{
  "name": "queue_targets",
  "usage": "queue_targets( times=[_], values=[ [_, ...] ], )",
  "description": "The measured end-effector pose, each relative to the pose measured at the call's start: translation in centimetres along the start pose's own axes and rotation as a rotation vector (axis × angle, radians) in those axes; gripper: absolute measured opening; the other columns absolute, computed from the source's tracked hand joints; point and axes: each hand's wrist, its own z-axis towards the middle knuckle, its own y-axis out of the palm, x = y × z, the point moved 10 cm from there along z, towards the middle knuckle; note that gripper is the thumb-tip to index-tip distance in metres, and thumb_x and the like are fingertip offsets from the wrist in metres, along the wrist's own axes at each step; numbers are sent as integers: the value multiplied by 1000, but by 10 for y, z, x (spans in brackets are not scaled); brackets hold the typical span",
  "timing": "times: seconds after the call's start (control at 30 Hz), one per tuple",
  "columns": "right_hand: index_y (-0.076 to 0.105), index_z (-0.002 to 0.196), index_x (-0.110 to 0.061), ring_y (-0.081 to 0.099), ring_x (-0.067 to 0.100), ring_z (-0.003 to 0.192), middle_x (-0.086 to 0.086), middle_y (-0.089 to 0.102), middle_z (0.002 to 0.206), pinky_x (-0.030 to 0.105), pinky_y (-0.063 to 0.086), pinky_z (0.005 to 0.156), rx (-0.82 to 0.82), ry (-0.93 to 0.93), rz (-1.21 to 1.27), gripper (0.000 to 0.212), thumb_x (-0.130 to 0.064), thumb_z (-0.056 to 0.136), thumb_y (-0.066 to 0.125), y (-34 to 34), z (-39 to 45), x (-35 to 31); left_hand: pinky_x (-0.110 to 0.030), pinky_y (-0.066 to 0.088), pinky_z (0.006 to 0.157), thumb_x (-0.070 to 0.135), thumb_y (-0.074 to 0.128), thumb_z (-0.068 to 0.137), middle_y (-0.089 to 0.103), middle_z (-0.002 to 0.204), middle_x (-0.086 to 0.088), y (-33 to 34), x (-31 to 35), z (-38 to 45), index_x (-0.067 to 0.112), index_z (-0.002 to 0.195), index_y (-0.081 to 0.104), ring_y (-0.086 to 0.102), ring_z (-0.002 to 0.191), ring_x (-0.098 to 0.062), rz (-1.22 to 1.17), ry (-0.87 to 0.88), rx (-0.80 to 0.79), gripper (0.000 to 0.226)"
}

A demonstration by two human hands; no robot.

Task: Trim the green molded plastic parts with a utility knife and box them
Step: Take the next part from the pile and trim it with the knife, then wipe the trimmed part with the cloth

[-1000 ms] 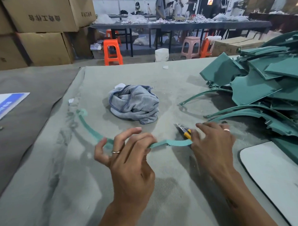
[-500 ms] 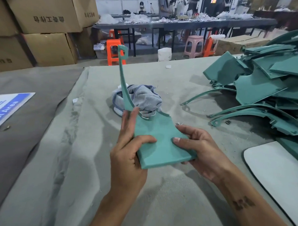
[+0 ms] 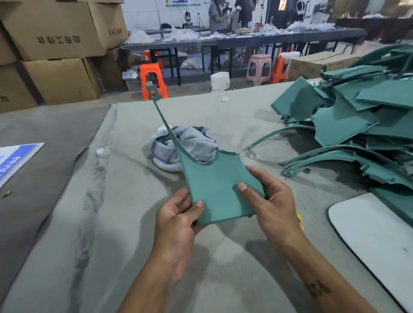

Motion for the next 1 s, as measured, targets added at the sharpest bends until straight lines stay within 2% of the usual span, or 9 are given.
queue_targets(
  times=[0.2, 0.3, 0.43, 0.53, 0.67, 0.73, 0.8, 0.9, 1.0],
  values=[
    [64, 126, -47, 69, 0, 114, -25, 71, 124, 16, 56, 88, -178, -73, -281, 28, -48, 98, 65, 26, -12, -7, -46, 64, 70, -2, 48, 101, 77, 110, -11, -4, 3, -10, 10, 121, 65, 76, 93, -28, -42, -13, 101, 29],
    [63, 129, -48, 69, -1, 98, -27, 70, 109, 15, 52, 79, -16, -136, -489, 28, -39, 102, 63, 12, -10, -12, -43, 63, 65, -3, 48, 102, 78, 106, -10, -20, 6, -11, 12, 113, 66, 76, 87, -25, -97, 23, 276, 25],
    [65, 135, -22, 67, 0, 97, -16, 71, 107, 19, 56, 81, 93, -218, -708, 39, -16, 97, 71, 13, 10, -20, -59, 57, 89, -5, 51, 101, 77, 102, -7, -49, 20, -8, 15, 105, 66, 73, 95, -31, -72, 86, 438, 25],
    [53, 149, -17, 59, 19, 123, 1, 58, 138, 36, 50, 105, -113, -219, -955, 59, -25, 94, 72, 63, 49, -16, -61, 56, 91, -5, 53, 100, 78, 95, -4, -66, 22, -7, 16, 100, 67, 74, 93, -32, -114, 79, 493, 26],
    [29, 161, -27, 19, 31, 156, 7, 18, 168, 46, 33, 120, -359, -239, -1212, 92, -47, 85, 76, 128, 109, -15, -57, 57, 86, -6, 53, 99, 79, 88, 0, -73, 17, -3, 15, 97, 69, 73, 78, -21, -192, 45, 535, 26],
    [9, 164, -41, -13, 33, 160, 3, -14, 173, 59, 20, 122, -561, -251, -1467, 108, -53, 80, 75, 157, 137, -3, -46, 62, 73, -6, 52, 99, 79, 89, -2, -73, 12, -1, 12, 99, 69, 74, 73, -18, -242, 9, 523, 25],
    [-5, 163, -50, -26, 37, 157, 0, -31, 170, 68, 14, 121, -741, -225, -1671, 117, -54, 78, 76, 178, 164, 11, -38, 62, 61, -7, 51, 99, 79, 94, -8, -72, 8, -1, 10, 104, 69, 76, 75, -21, -261, -33, 504, 25],
    [-18, 159, -51, -13, 45, 158, 2, -33, 169, 60, 17, 124, -998, -110, -1916, 128, -50, 80, 83, 202, 182, 45, -57, 58, 86, -10, 51, 97, 77, 103, -17, -72, 6, 4, 8, 108, 70, 73, 93, -36, -225, -70, 481, 28],
    [-11, 161, -53, 19, 37, 158, -4, -16, 174, 50, 33, 119, -1165, -101, -1918, 110, -33, 90, 71, 222, 177, 74, -64, 52, 96, -13, 52, 95, 78, 99, -14, -71, 4, 12, 12, 104, 74, 71, 101, -43, -136, -88, 435, 34]
  ],
)
